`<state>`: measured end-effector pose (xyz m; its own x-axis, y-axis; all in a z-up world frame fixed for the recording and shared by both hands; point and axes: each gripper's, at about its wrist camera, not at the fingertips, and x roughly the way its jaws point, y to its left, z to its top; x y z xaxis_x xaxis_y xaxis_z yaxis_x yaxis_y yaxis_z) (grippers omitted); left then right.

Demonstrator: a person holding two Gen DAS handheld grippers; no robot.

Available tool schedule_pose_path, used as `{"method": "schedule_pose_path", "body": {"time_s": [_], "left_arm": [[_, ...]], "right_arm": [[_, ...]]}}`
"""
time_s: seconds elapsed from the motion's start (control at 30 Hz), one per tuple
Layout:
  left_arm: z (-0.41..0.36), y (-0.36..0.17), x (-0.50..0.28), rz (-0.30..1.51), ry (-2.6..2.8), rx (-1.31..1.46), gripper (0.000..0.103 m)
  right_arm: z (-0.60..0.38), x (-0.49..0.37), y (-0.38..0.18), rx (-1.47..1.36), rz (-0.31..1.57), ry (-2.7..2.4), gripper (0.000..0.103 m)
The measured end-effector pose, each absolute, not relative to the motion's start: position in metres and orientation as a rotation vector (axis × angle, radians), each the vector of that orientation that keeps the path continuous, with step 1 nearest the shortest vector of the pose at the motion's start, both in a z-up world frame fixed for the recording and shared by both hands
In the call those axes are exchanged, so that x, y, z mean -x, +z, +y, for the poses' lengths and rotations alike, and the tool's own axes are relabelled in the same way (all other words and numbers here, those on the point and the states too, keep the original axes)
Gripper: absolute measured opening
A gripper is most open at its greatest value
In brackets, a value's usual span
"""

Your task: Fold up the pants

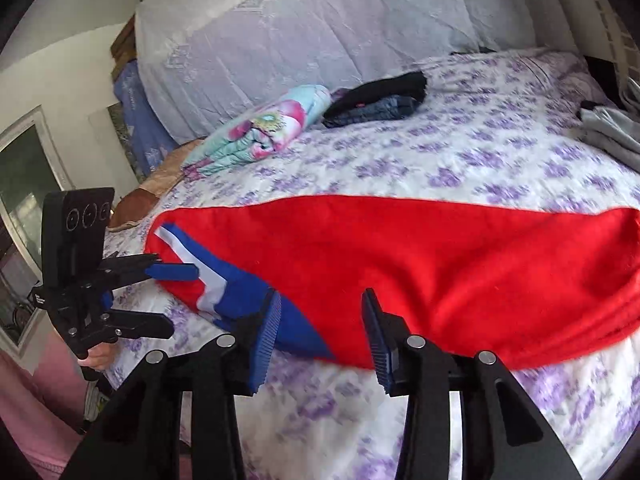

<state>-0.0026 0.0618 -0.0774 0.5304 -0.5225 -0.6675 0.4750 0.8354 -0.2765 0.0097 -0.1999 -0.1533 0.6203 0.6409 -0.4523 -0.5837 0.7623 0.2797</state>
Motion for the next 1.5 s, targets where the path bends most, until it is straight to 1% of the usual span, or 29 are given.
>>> {"method": "schedule_pose_path", "body": {"time_s": [0.07,0.13,0.17,0.23,0.3,0.37,0.43,0.5,0.57,0.63,0.67,0.7,0.73,0.77,0.87,0.93,1.03,1.13,1.23,1.3,1.33,1.37,1.43,1.5], "left_arm": [[0.06,-0.085,-0.009,0.833,-0.572,0.106,0.097],[0.058,-0.109,-0.018,0.948,-0.584,0.141,0.097],[0.056,-0.114,-0.012,0.938,-0.586,0.094,0.097],[0.048,-0.108,0.005,0.906,-0.594,-0.03,0.097],[0.043,-0.097,0.008,0.906,-0.623,-0.066,0.097],[0.037,-0.081,-0.001,0.871,-0.671,-0.015,0.097],[0.025,-0.067,-0.014,0.814,-0.703,0.049,0.097],[0.008,-0.065,-0.034,0.792,-0.687,0.093,0.097],[-0.006,-0.078,-0.055,0.848,-0.668,0.131,0.097],[-0.014,-0.109,-0.075,1.002,-0.653,0.174,0.097],[-0.015,-0.119,-0.077,1.014,-0.649,0.174,0.097],[-0.015,-0.119,-0.071,0.968,-0.658,0.153,0.097],[-0.017,-0.119,-0.067,0.961,-0.658,0.114,0.097],[-0.019,-0.119,-0.062,0.956,-0.646,0.087,0.097],[-0.025,-0.122,-0.054,0.928,-0.624,0.025,0.097],[-0.032,-0.123,-0.052,0.919,-0.601,-0.031,0.097],[-0.037,-0.119,-0.048,0.915,-0.574,-0.093,0.097],[-0.026,-0.103,-0.046,0.915,-0.583,-0.083,0.097],[0.001,-0.079,-0.046,0.846,-0.523,-0.08,0.098],[0.023,-0.076,-0.055,0.838,-0.458,-0.077,0.098],[0.033,-0.079,-0.062,0.856,-0.428,-0.066,0.098],[0.043,-0.084,-0.068,0.886,-0.405,-0.044,0.098],[0.066,-0.101,-0.079,0.966,-0.407,0.045,0.098],[0.078,-0.113,-0.08,0.984,-0.435,0.107,0.098]], "right_arm": [[-0.186,-0.02,-0.161,-0.09,0.616,0.684,0.042],[-0.18,-0.03,-0.182,-0.077,0.737,0.665,0.043],[-0.186,-0.025,-0.185,-0.082,0.719,0.689,0.043],[-0.198,-0.014,-0.18,-0.067,0.716,0.726,0.043],[-0.217,-0.012,-0.166,-0.095,0.695,0.73,0.044],[-0.239,-0.022,-0.148,-0.141,0.616,0.646,0.048],[-0.258,-0.037,-0.135,-0.191,0.536,0.552,0.049],[-0.271,-0.059,-0.135,-0.228,0.518,0.469,0.049],[-0.275,-0.082,-0.144,-0.204,0.565,0.41,0.049],[-0.28,-0.1,-0.163,-0.152,0.668,0.385,0.048],[-0.288,-0.104,-0.169,-0.134,0.692,0.375,0.042],[-0.303,-0.104,-0.174,-0.145,0.683,0.376,0.035],[-0.32,-0.104,-0.177,-0.185,0.679,0.376,0.016],[-0.34,-0.103,-0.18,-0.237,0.681,0.356,0.0],[-0.391,-0.092,-0.185,-0.362,0.623,0.277,0.0],[-0.398,-0.087,-0.188,-0.427,0.624,0.287,0.0],[-0.369,-0.074,-0.173,-0.311,0.593,0.268,0.015],[-0.333,-0.07,-0.156,-0.237,0.575,0.381,0.036],[-0.294,-0.078,-0.135,-0.166,0.586,0.534,0.038],[-0.262,-0.089,-0.122,-0.139,0.604,0.677,0.046],[-0.247,-0.097,-0.117,-0.127,0.618,0.734,0.053],[-0.23,-0.106,-0.112,-0.11,0.636,0.777,0.056],[-0.193,-0.123,-0.105,-0.061,0.676,0.851,0.058],[-0.159,-0.143,-0.102,-0.004,0.717,0.893,0.059]]}}
